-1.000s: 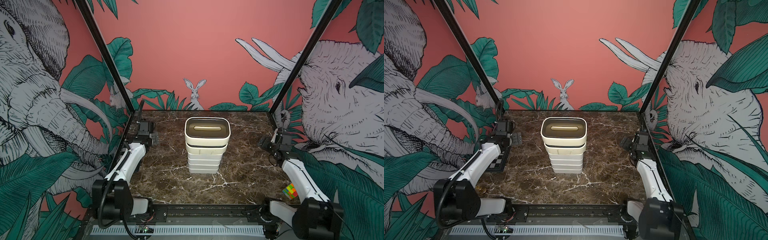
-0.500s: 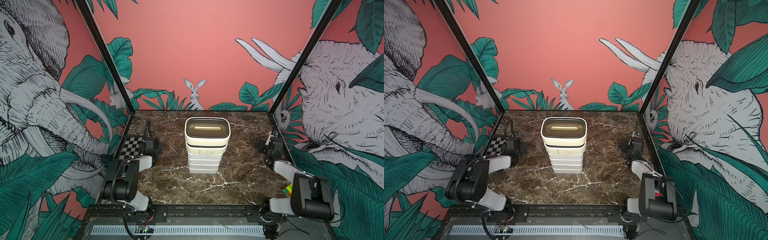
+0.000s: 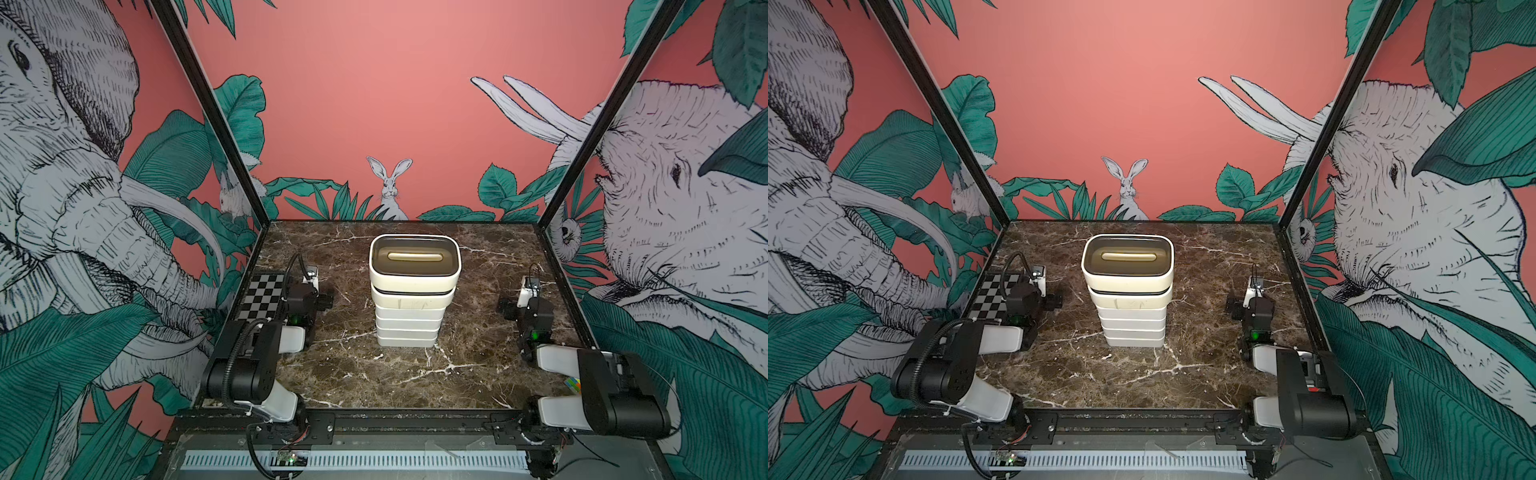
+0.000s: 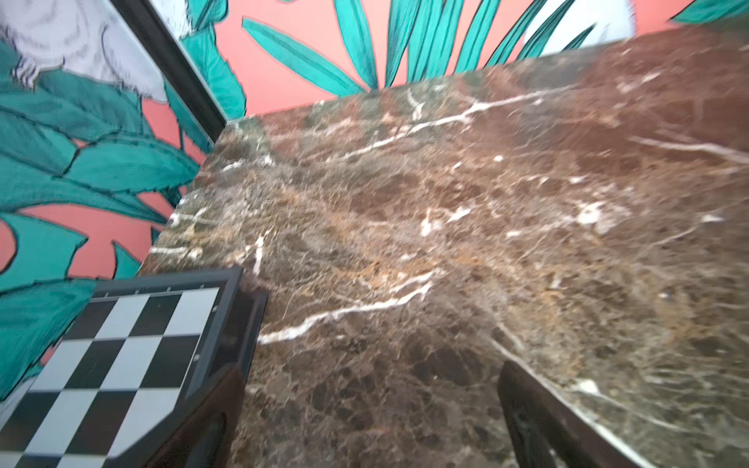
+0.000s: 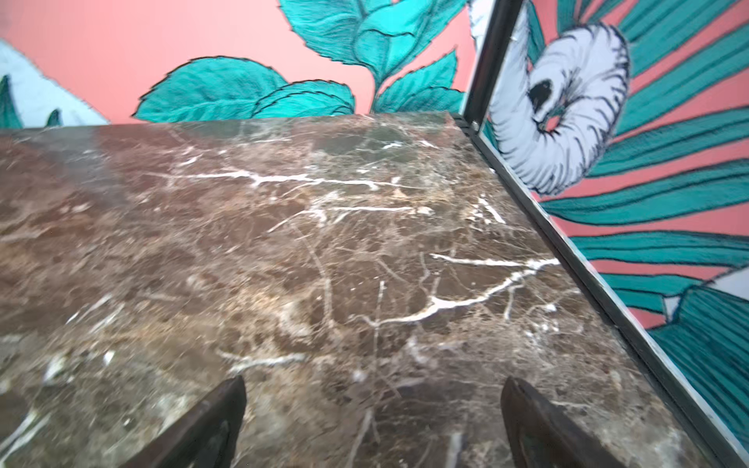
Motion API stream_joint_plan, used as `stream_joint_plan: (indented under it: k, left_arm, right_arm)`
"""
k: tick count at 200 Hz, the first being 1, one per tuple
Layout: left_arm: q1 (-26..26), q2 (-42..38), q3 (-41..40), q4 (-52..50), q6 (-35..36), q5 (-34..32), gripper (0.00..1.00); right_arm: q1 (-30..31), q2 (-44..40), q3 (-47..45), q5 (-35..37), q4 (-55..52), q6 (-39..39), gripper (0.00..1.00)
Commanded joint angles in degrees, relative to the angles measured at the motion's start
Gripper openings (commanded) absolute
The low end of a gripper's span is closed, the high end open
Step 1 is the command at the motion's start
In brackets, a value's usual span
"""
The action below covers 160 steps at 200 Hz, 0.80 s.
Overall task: Stack the tissue boxes
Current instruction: Reset both arms
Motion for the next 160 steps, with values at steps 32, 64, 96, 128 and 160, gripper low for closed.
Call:
stream_joint_plan:
  k: [32,64,96,128,160]
  left_arm:
    - [0.3,0.8,-1.4,5.8,1.8,3.5,0.99]
    - [1.5,0.4,0.6,1.4,-0.1,3.1,0.99]
    - [1.5,0.4,0.9,0.7,-0.6,2.2,1.00]
    - [1.5,0.4,1.1,0.1,-0.6,2.3,0.99]
    - [1.9,0.1,1.0,0.0,-0.7,2.6,0.99]
  right_arm:
    - [3.5,8.7,-0.2,1.0,14.7,-6.4,0.98]
    - [4.1,9.1,8.7,5.9,-1.3,-4.5,0.98]
    - [2.3,9.2,8.9,4.8,-1.0,-3.0,0.98]
    - [2.4,9.1,9.1,4.8,-1.5,-3.0,0.98]
    - [2.4,8.8,9.1,4.8,-1.9,-2.9,0.98]
